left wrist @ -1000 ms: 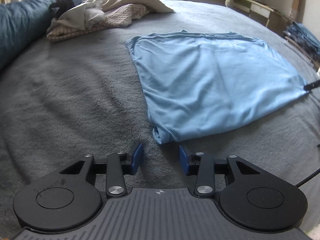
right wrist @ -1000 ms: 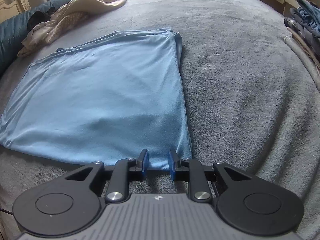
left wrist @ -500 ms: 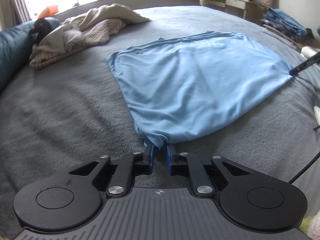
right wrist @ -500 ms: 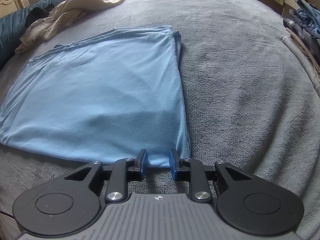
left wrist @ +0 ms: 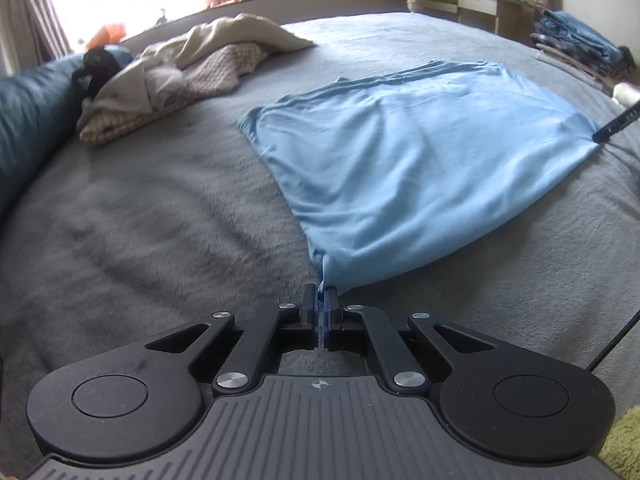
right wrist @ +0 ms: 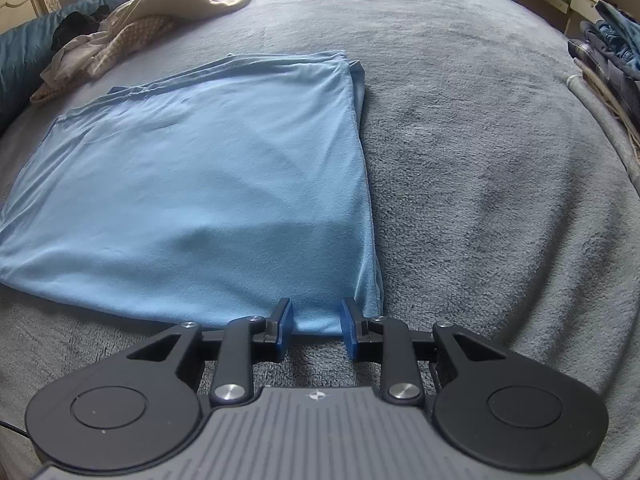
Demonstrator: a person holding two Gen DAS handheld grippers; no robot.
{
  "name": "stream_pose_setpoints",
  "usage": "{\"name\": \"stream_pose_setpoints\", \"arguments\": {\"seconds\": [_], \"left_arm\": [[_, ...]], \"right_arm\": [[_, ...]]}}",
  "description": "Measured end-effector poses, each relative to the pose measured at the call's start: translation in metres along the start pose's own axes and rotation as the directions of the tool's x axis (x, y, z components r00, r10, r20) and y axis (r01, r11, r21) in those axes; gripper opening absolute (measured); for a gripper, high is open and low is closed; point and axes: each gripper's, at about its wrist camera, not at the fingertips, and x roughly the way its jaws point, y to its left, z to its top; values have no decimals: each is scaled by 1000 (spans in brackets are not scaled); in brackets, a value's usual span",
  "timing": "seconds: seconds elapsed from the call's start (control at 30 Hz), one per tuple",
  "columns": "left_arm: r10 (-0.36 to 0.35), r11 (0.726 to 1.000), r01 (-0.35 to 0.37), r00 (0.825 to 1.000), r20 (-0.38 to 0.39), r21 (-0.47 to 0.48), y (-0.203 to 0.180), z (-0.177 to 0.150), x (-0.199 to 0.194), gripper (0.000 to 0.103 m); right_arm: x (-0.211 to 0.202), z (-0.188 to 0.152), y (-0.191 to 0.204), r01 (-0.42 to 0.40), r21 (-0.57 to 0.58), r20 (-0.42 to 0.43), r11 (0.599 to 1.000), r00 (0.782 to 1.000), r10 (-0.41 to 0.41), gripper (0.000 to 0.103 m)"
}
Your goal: Fold clothes
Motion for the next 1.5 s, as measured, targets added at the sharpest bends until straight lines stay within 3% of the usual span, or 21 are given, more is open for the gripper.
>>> {"name": "stream_pose_setpoints", "arguments": {"seconds": [0.17,0.37,0.5,0.7,0.8,0.9,0.97,1.27,1.37,1.5], "left_arm": [[9,999,-12,999,-51,-53,6,-7,2,0],[20,972,-36,997,-74,-234,25,-3,-9,3],[-88,920,81,996,-1,-383,36,1,-16,17],[-211,784,202,976,54,-587,52,-1,-2,24],[-239,743,216,970,50,-634,54,-5,8,24],[-237,717,200,971,36,-668,55,-12,14,6],[-230,702,178,973,17,-690,56,-17,17,5],[-208,698,155,978,9,-699,57,-14,10,10],[-201,697,148,980,7,-702,57,-13,8,17],[-115,714,99,993,24,-693,55,-5,-6,26]], "right_arm": [[0,0,0,3,-5,0,1000,1000,-3,29],[0,0,0,2,-5,1,1000,1000,-2,29],[0,0,0,1,-6,3,1000,1000,-1,29],[-1,0,1,3,-9,5,1000,1000,-3,31],[-1,-1,3,6,-15,7,1000,1000,-6,31],[-1,-2,4,10,-24,9,1000,1000,-10,32],[-1,-2,4,11,-24,10,1000,1000,-11,32],[0,-2,3,8,-21,11,1000,1000,-8,32],[1,-2,3,7,-16,14,1000,1000,-7,33],[0,-2,1,5,-10,19,1000,1000,-5,34]]}}
